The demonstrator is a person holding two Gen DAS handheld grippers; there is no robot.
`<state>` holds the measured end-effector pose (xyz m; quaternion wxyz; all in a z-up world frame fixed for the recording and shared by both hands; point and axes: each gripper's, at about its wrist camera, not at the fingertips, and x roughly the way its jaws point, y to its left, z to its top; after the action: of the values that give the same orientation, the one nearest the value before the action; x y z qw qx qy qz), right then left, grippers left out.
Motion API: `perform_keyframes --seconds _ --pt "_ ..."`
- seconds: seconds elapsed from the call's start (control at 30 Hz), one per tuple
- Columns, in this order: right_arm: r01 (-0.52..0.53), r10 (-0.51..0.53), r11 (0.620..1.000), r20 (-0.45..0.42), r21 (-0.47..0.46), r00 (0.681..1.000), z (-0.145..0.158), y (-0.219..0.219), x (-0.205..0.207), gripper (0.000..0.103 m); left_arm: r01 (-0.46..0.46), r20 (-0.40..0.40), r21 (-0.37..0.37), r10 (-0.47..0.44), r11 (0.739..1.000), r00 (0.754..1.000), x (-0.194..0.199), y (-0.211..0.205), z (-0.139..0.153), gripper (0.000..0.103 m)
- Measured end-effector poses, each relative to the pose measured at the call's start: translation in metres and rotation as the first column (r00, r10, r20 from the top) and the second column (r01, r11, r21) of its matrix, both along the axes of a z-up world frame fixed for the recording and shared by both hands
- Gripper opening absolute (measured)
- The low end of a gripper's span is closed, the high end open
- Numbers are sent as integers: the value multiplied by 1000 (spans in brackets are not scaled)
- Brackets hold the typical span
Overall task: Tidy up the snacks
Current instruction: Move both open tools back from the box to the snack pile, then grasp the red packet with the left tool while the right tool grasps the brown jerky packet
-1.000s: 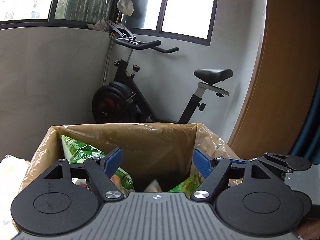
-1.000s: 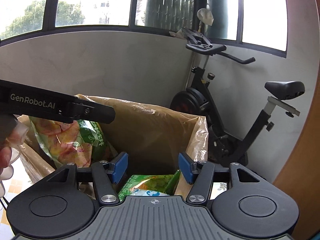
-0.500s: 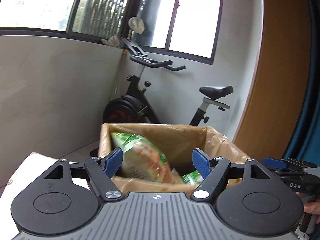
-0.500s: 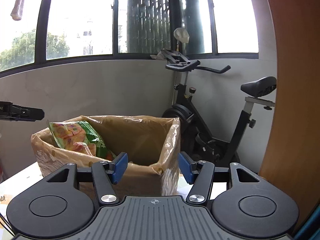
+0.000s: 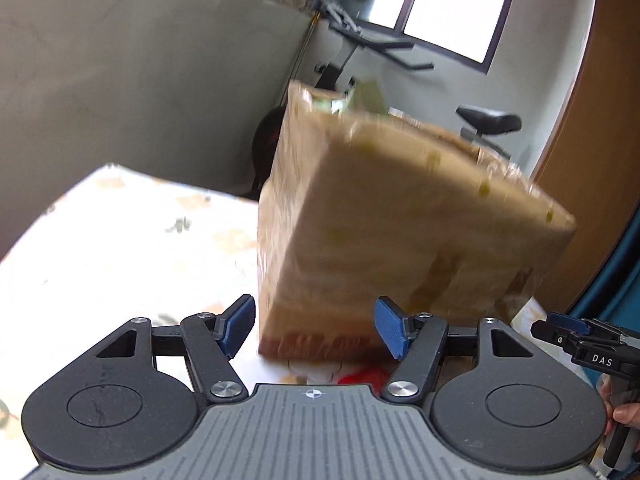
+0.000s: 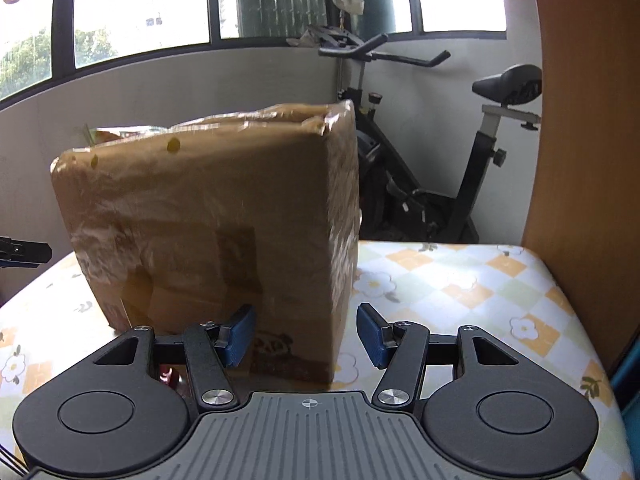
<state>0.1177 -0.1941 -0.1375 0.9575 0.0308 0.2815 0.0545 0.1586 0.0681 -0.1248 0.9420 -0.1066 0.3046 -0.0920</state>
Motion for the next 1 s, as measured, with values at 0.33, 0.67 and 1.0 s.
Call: perform_keyframes --seconds 0.33,0.67,1.0 --pt "-7 12 999 -96 46 995 -35 14 -9 53 101 -132 25 -96 995 986 20 -51 -62 68" --pt "29 -19 997 -126 73 992 -42 4 -18 53 69 -194 139 -41 988 980 43 -91 -83 71" --pt "20 -7 996 -149 86 989 -49 4 -21 53 111 -180 211 -74 971 981 23 -81 -91 51"
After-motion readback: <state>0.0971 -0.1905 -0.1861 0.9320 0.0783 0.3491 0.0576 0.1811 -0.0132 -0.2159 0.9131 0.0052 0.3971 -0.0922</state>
